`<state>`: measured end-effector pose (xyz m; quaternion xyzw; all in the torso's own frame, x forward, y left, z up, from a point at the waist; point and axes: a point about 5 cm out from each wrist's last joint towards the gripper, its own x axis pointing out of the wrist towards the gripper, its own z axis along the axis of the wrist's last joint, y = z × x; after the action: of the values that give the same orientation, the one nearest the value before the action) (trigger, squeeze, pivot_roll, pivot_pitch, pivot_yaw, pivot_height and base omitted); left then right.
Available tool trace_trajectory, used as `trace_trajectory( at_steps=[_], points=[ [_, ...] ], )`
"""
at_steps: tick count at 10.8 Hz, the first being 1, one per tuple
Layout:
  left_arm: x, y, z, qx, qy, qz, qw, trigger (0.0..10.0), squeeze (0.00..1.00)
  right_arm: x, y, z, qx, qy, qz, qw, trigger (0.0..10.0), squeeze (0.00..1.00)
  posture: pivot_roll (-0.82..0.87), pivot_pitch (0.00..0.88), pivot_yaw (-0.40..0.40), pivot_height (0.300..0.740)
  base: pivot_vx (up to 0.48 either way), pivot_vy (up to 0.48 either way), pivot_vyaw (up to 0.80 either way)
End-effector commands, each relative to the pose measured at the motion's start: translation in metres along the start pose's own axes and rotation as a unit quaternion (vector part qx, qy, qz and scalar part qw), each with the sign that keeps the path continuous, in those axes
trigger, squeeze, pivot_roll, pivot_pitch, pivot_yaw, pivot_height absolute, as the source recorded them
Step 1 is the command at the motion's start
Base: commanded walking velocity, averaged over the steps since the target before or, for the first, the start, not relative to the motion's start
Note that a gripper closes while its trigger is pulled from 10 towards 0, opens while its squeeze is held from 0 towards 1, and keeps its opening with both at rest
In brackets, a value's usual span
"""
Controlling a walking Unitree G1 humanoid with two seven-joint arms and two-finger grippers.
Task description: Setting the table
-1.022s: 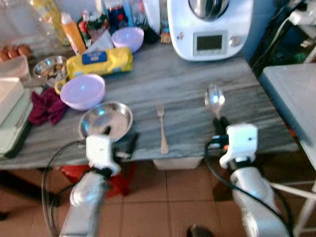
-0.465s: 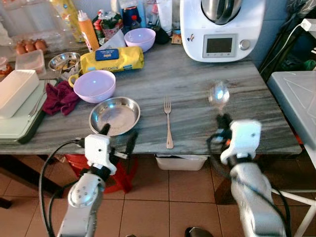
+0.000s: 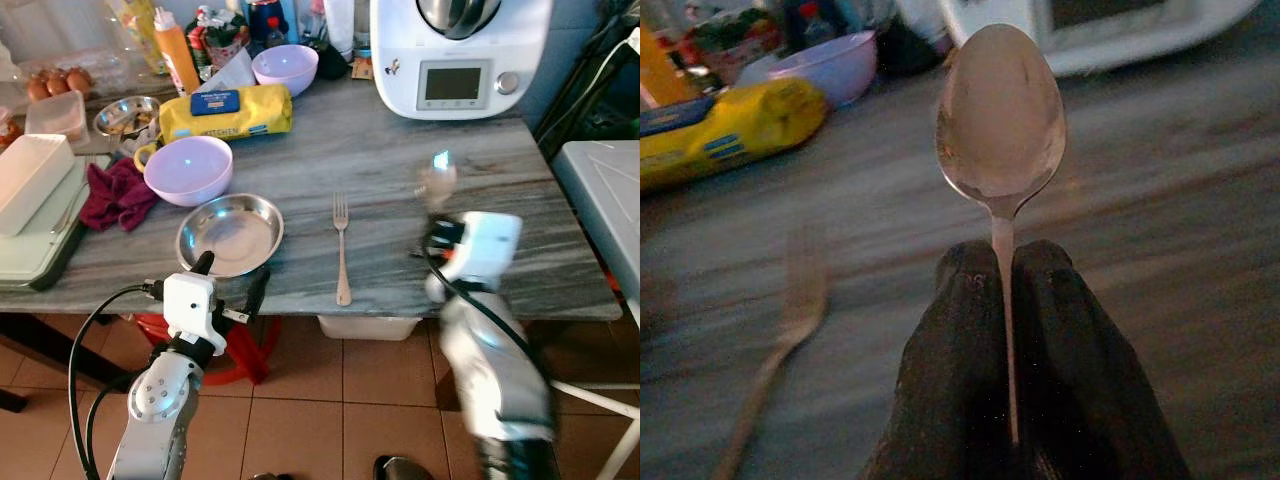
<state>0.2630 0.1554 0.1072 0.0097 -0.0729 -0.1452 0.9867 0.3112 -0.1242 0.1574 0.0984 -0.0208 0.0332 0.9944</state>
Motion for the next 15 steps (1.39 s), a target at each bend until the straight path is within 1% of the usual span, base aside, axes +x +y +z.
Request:
trace_trajectory(
  at_steps=[1,3,4,6,8,13,15],
  points=[
    [-0.004,0.003,-0.003,0.004,0.009,0.003,1.0,10.0,0.0,0.003,0.01,-0.002,0.025,0.015,0.009,1.0,10.0,0.0,-0.07,0.169,0.104,0.74,0.0,0.0,0.0],
    [-0.003,0.001,-0.003,0.001,0.008,0.0,1.0,10.0,0.0,0.006,0.021,-0.008,0.046,0.038,0.023,0.998,10.0,0.0,-0.07,0.169,0.102,0.74,0.0,0.0,0.0],
    [-0.003,0.0,-0.003,-0.001,0.009,-0.002,1.0,10.0,0.0,0.007,0.021,-0.011,0.056,0.051,0.019,0.997,10.0,0.0,-0.07,0.17,0.1,0.74,0.0,0.0,0.0],
    [-0.003,-0.003,-0.004,-0.006,0.009,-0.005,1.0,10.0,0.0,0.009,0.022,-0.021,0.046,0.084,0.018,0.995,10.0,0.0,-0.07,0.171,0.096,0.74,0.0,0.0,0.0],
    [-0.002,-0.006,-0.004,-0.011,0.008,-0.011,1.0,10.0,0.0,0.014,0.025,-0.026,0.057,0.1,0.024,0.993,10.0,0.0,-0.07,0.17,0.094,0.74,0.0,0.0,0.0],
    [0.0,-0.009,-0.003,-0.014,0.004,-0.015,1.0,10.0,0.0,0.023,0.033,-0.036,0.05,0.122,0.039,0.991,10.0,0.0,-0.07,0.17,0.088,0.74,0.0,0.0,0.0],
    [0.0,-0.008,-0.002,-0.013,0.004,-0.014,1.0,10.0,0.0,0.025,0.032,-0.04,0.042,0.134,0.042,0.989,10.0,0.0,-0.06,0.173,0.087,0.74,0.0,0.0,0.0]
  ],
)
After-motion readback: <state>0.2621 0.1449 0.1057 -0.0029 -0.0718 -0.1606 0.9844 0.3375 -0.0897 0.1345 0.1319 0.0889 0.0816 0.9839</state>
